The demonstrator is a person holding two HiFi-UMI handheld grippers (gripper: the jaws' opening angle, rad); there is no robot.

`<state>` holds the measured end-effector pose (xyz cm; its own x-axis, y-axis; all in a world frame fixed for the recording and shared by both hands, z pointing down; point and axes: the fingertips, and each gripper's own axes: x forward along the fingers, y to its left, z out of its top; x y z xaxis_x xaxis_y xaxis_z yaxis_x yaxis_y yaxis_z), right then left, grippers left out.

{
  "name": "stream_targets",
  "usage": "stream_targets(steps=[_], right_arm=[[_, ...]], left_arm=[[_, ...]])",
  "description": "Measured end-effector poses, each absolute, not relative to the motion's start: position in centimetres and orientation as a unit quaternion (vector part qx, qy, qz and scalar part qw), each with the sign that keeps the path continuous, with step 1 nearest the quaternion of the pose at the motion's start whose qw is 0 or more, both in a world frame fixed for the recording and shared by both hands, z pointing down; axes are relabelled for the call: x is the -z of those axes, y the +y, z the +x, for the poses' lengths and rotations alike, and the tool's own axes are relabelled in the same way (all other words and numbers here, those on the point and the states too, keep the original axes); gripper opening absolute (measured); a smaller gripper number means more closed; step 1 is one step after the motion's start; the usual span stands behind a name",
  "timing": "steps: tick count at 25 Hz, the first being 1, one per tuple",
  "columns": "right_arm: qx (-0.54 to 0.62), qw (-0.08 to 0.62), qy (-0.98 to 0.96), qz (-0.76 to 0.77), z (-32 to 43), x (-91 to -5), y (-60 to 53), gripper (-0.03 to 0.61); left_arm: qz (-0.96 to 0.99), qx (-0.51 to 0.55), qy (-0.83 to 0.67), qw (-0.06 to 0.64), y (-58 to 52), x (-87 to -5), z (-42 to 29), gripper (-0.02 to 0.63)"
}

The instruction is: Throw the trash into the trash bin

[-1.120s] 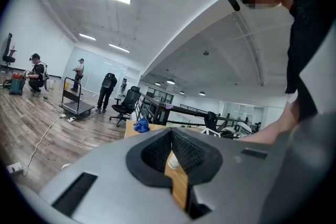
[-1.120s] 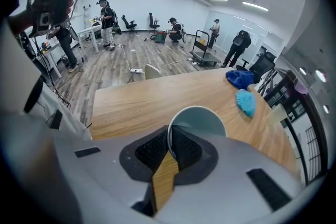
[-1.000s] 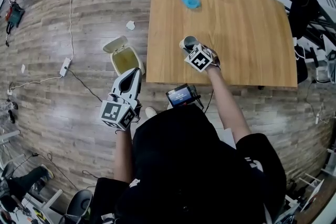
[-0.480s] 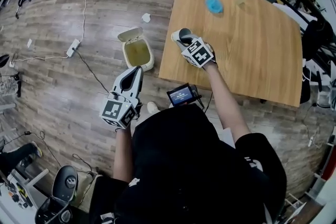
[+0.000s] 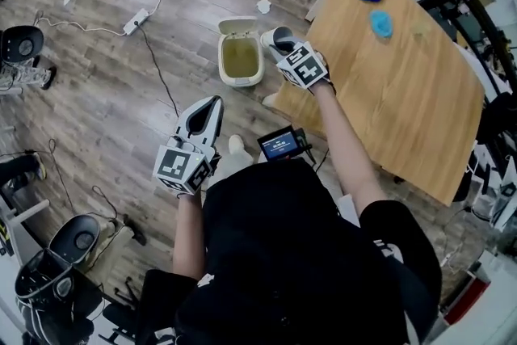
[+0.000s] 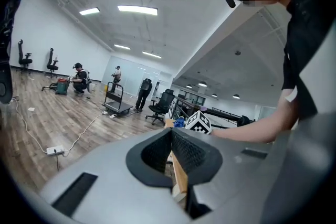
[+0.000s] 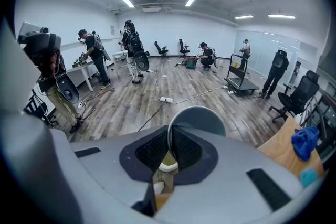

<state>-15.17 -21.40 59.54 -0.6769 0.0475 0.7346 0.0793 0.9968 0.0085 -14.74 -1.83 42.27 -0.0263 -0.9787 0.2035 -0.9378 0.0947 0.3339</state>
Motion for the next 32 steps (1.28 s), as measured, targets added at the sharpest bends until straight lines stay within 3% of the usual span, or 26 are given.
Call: stream_targets(steps=[14, 21, 32], right_arm=[[-0.03, 0.426, -0.903, -0.056, -23.5, -69.6, -19.4, 0.009], [-0.071, 0.471, -0.878, -0.053, -24.6, -78.6, -18.3, 0.009], [-0.128, 0.513, -0.849, -0.021, -27.2, -91.0, -19.2, 0.009]], left_arm=[[0.626, 0.059, -0.731, 0.265, 0.7, -50.8, -18.4, 0.006], [0.611, 0.074, -0.715, 0.333, 0.0, -56.7, -17.8, 0.006], [0.583, 0.084, -0.721, 0.365, 2.9, -65.0, -16.5, 0.006]])
